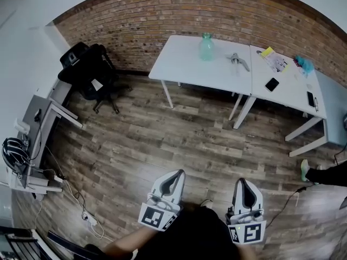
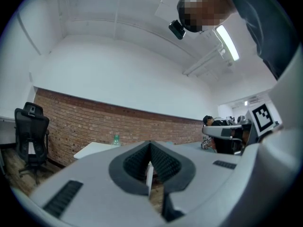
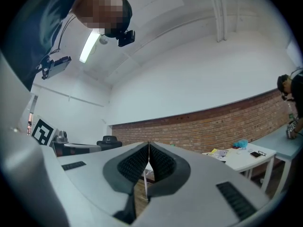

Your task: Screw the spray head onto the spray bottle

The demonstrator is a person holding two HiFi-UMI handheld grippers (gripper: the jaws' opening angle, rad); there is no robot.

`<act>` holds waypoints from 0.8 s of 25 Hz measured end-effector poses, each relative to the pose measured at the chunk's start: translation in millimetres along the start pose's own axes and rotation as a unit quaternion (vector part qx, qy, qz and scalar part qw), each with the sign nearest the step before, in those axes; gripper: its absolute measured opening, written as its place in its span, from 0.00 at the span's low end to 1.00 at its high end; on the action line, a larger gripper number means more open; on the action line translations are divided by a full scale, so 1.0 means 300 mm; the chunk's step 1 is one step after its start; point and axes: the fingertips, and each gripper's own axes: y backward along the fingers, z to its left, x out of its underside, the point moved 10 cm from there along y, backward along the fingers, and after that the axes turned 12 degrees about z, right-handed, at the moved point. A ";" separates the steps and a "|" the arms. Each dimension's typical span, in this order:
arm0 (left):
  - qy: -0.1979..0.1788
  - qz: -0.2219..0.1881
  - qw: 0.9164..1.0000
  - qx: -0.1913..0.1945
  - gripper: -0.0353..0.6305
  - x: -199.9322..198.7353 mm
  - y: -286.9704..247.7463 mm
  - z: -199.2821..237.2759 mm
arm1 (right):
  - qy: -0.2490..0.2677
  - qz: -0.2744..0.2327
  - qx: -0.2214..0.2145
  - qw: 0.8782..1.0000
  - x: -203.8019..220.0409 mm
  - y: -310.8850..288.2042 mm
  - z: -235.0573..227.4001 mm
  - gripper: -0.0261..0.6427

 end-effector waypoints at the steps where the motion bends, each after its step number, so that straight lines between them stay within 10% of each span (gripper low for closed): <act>1: -0.004 0.000 1.000 -0.003 0.04 -0.004 -0.008 -0.016 | -0.003 -0.003 -0.002 1.000 0.002 0.006 -0.021 0.05; 20: -0.013 -0.004 1.000 -0.009 0.04 -0.026 -0.118 -0.227 | 0.059 0.002 -0.022 0.998 0.008 0.042 -0.187 0.05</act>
